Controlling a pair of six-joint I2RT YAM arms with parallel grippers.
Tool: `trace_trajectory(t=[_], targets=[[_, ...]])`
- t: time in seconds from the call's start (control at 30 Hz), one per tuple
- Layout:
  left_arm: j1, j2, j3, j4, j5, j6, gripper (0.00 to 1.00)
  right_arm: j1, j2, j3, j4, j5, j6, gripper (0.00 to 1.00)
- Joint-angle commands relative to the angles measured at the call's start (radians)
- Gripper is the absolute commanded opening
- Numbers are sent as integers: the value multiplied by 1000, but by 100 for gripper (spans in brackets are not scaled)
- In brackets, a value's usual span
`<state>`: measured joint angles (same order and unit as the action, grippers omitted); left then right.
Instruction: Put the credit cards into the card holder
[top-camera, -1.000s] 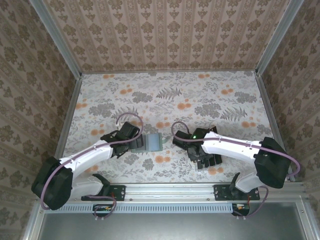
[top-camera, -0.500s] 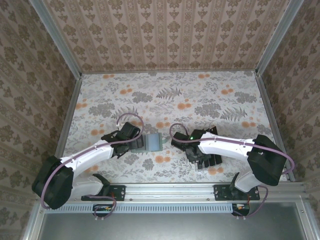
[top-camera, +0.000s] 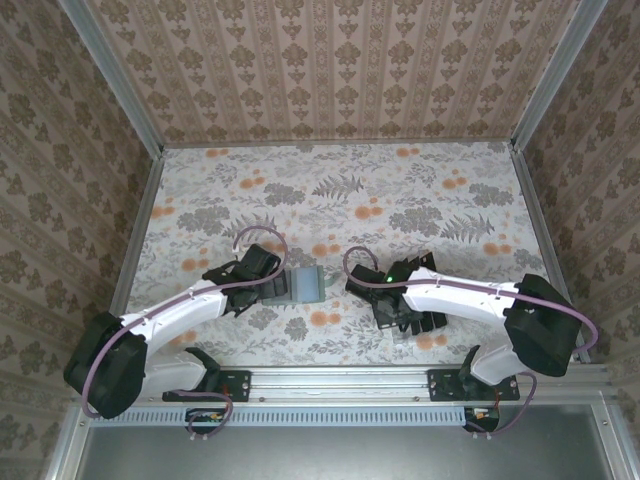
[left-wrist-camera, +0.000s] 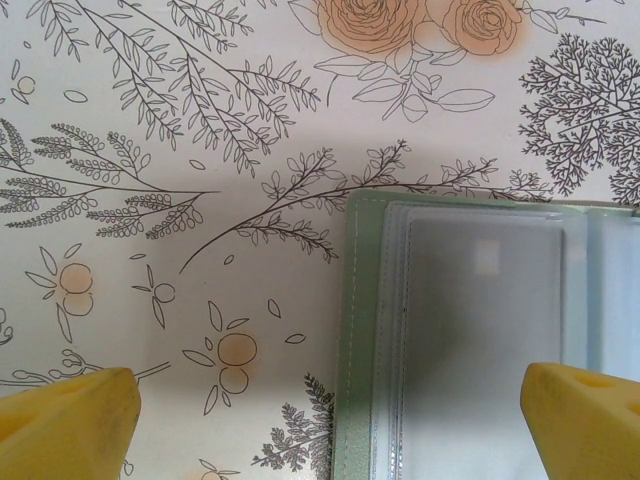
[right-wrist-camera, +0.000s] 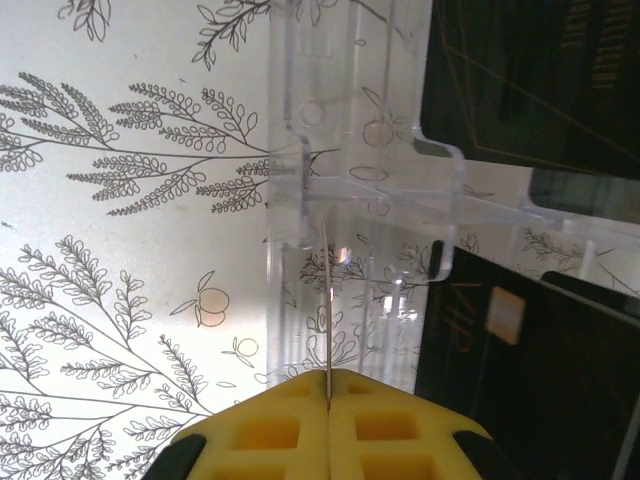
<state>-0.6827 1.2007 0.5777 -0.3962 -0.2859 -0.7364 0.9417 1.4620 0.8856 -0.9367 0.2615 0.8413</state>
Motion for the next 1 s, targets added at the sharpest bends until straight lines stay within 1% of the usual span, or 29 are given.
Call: trace_trajectory(t=[0.0, 0.1, 0.17, 0.4, 0.57, 0.67, 0.77, 0.83, 0.9, 0.97], targets=[[-11, 7, 20, -13, -18, 8, 100, -1, -30, -23, 0, -20, 13, 5], [-13, 7, 24, -15, -20, 7, 100, -3, -51, -23, 7, -33, 12, 0], [-14, 7, 26, -18, -21, 9, 100, -7, -63, -16, 12, -43, 8, 0], [-13, -1, 40, -57, -43, 20, 100, -9, -205, 67, -3, -66, -14, 0], [-11, -10, 35, -68, -54, 27, 100, -17, -239, 123, 52, -109, -50, 0], [-11, -7, 29, -58, -50, 31, 100, -20, -230, 119, 205, -174, -68, 0], [-11, 3, 31, -52, -47, 37, 100, -21, -191, 96, 433, -250, -58, 0], [-11, 5, 29, -52, -47, 40, 100, -20, -136, 87, 580, -285, -43, 0], [-11, 5, 27, -50, -45, 46, 100, -21, -78, 99, 677, -308, -36, 0], [-11, 6, 21, -47, -42, 48, 100, -20, 17, 120, 762, -336, -32, 0]])
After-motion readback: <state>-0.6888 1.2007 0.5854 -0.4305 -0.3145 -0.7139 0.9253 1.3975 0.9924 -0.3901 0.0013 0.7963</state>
